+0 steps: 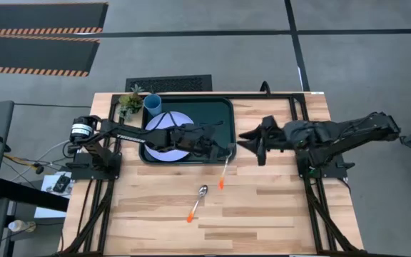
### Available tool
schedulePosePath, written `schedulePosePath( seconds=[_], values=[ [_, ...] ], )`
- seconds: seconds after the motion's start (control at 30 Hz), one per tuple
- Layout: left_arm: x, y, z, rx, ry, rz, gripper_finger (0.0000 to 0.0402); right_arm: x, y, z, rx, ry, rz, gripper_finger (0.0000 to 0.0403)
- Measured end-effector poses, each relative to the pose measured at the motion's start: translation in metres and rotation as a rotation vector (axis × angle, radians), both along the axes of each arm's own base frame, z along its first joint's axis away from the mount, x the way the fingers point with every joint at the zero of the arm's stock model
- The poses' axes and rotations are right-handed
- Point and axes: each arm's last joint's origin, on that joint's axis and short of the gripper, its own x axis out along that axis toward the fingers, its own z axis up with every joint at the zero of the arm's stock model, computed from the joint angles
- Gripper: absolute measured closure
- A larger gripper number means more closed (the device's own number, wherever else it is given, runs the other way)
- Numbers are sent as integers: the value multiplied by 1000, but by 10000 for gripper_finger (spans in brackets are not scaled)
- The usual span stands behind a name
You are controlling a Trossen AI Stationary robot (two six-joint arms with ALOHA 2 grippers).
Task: Pick and place plate/cup/fork/spoon on tray
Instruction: Put the orange fork to the right of the light blue plate on the dark green tray
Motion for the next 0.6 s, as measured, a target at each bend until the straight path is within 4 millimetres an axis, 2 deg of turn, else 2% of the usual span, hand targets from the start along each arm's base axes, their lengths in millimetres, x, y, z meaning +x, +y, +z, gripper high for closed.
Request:
schedulePosePath(
  seconds=[0.1,0.27,0.47,0.6],
  values=[
    [-1,18,-5,13,43,66,401,-12,-7,9,26,-48,-32,205],
    [-13,74,-15,30,66,193,401,-24,-11,17,30,-92,-57,206],
    [-41,141,-42,-21,110,266,401,-22,-9,15,26,-77,-51,224],
    [-44,159,-56,-58,101,228,401,-14,-8,9,19,-44,-54,232]
  ],
)
